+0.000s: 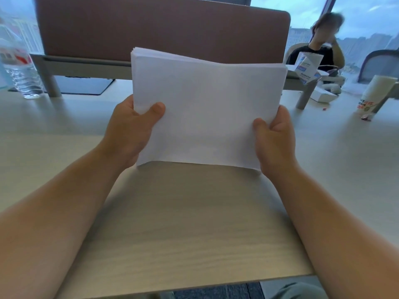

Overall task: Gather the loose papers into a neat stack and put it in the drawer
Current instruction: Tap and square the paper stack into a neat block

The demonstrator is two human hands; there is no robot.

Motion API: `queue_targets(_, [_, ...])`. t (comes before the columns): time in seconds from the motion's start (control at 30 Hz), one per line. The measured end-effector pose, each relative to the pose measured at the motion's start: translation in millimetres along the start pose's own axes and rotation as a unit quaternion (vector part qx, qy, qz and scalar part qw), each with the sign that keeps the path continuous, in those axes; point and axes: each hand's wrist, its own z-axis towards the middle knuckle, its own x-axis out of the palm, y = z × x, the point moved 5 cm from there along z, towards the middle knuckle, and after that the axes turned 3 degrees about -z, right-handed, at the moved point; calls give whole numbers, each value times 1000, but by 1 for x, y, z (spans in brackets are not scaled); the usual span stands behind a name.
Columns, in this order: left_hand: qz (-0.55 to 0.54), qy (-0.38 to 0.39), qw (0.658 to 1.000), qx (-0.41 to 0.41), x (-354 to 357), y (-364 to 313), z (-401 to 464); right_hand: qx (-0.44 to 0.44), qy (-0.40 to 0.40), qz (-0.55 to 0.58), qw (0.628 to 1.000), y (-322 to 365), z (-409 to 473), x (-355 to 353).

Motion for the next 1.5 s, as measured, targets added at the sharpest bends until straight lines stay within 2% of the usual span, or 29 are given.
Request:
queue_targets(0.07, [-37, -14, 999, 3, -2, -3, 0, -20, -20, 5, 1000, 4, 0, -3])
queue_targets(0.2, [-97, -15, 995, 10, -7, -7, 0, -43, -9, 111, 993, 12, -1, -8])
queue_targets(0.37, [-96, 24, 995, -21, -6, 2, -1, 15, 7, 129, 992, 6, 2, -8])
queue_targets(0.47, [-94, 15, 995, -38, -2, 5, -3, 39, 20, 110, 993, -1, 2, -3])
queue_targets(0.63, [-16, 13, 999, -37, 6, 4, -6, 21, 27, 46, 998, -2, -2, 0])
queue_targets(0.73, [84, -4, 996, 3, 3, 0, -5, -5, 5, 5, 1000, 1, -1, 0])
queue_targets(0.8, [111, -12, 993, 30, -2, -5, -4, -13, -9, -21, 1000, 2, 1, -3])
queue_targets(0.9, [24, -35, 999, 11, -9, -3, -1, 4, -25, -2, 1000, 2, 5, -9])
queue_targets(1.0, [-86, -72, 993, -29, -10, 1, 1, 43, -46, 63, 996, 1, 10, -16])
queue_targets(1.07, [-139, -96, 984, -53, -6, 2, 0, 121, -9, 161, 979, -7, 9, -10])
queue_targets(1.13, [-185, -120, 973, -74, -3, 3, -4, 213, 97, 285, 929, -11, 2, 10])
queue_targets(1.17, [-204, -126, 967, -82, 1, 3, -6, 238, 158, 311, 907, -10, -3, 20])
queue_targets(1.27, [-242, -129, 957, -94, 14, 6, -15, 240, 307, 262, 883, -6, -30, 45])
queue_targets(1.33, [-242, -119, 958, -99, 22, 9, -19, 246, 320, 237, 884, -4, -39, 54])
queue_targets(1.5, [-257, -27, 958, -124, 36, 14, -21, 242, 238, 192, 921, -11, -25, 48])
